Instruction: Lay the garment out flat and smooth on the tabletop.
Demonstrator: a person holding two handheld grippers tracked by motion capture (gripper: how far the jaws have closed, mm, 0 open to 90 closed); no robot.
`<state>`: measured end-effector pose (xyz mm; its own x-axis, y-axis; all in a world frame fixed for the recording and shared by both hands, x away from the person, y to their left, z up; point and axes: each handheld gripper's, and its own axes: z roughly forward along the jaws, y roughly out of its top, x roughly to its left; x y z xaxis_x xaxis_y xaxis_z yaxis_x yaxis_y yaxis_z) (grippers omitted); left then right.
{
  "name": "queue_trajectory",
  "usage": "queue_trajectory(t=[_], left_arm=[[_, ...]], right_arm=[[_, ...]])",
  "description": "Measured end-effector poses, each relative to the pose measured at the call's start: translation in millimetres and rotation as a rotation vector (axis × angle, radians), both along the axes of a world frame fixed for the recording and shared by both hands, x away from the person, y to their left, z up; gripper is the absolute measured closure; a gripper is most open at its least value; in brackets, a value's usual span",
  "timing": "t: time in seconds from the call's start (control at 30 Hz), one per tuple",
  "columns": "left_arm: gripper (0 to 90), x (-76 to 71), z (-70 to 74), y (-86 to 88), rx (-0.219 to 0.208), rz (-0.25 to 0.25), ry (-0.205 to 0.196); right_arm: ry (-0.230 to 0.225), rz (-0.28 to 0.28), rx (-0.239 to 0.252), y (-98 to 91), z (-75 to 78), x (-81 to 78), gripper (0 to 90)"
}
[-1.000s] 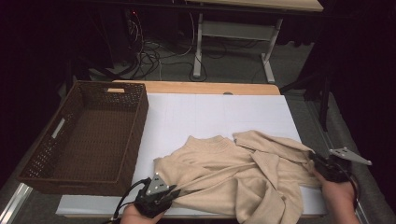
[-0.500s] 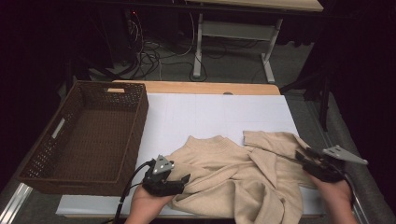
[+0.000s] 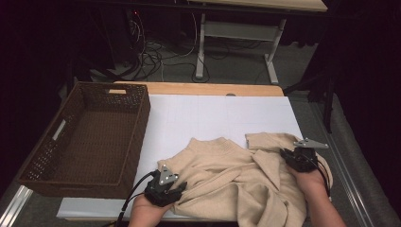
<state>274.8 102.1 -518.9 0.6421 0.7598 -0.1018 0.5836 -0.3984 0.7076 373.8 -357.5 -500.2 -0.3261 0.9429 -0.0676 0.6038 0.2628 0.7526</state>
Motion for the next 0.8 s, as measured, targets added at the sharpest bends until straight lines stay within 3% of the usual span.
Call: queue_trajectory(t=[0.1, 0.17, 0.3, 0.37, 0.43, 0.53, 0.6, 0.7, 0.8], left_arm=[[58.6, -0.9, 1.3, 2.6, -0.011, 0.029, 0.011], [44.9, -2.1, 2.9, 3.1, 0.003, 0.05, 0.018], [33.1, -0.4, 4.0, 7.3, 0.01, 0.077, 0.015], [29.1, 1.5, 3.1, 7.7, 0.0, 0.088, 0.016], [21.5, 2.4, 1.7, 4.7, 0.019, 0.1, 0.011], [12.3, 2.4, -0.2, 0.6, 0.057, 0.128, 0.012], [8.4, 2.3, 0.7, 0.2, 0.069, 0.155, 0.037], [8.1, 0.8, 0.7, 0.0, 0.08, 0.162, 0.042], [13.4, -2.2, 0.8, -1.0, 0.08, 0.148, 0.035]], right_arm=[[-0.036, -0.041, 0.035, -14.7, 6.4, -5.5, 84.2], [-0.071, -0.113, 0.034, -40.0, 11.3, -16.1, 84.2], [-0.103, -0.249, 0.054, -87.8, 11.1, -36.6, 84.0], [-0.102, -0.289, 0.064, -106.5, 8.9, -45.4, 83.4], [-0.104, -0.314, 0.081, -116.9, 7.6, -53.4, 81.2], [-0.12, -0.276, 0.104, -113.0, 13.3, -61.0, 66.9], [-0.151, -0.234, 0.12, -102.8, 21.3, -62.9, 57.8], [-0.184, -0.171, 0.127, -85.5, 29.5, -61.7, 55.3], [-0.161, -0.055, 0.131, -48.8, 30.0, -48.6, 56.8]])
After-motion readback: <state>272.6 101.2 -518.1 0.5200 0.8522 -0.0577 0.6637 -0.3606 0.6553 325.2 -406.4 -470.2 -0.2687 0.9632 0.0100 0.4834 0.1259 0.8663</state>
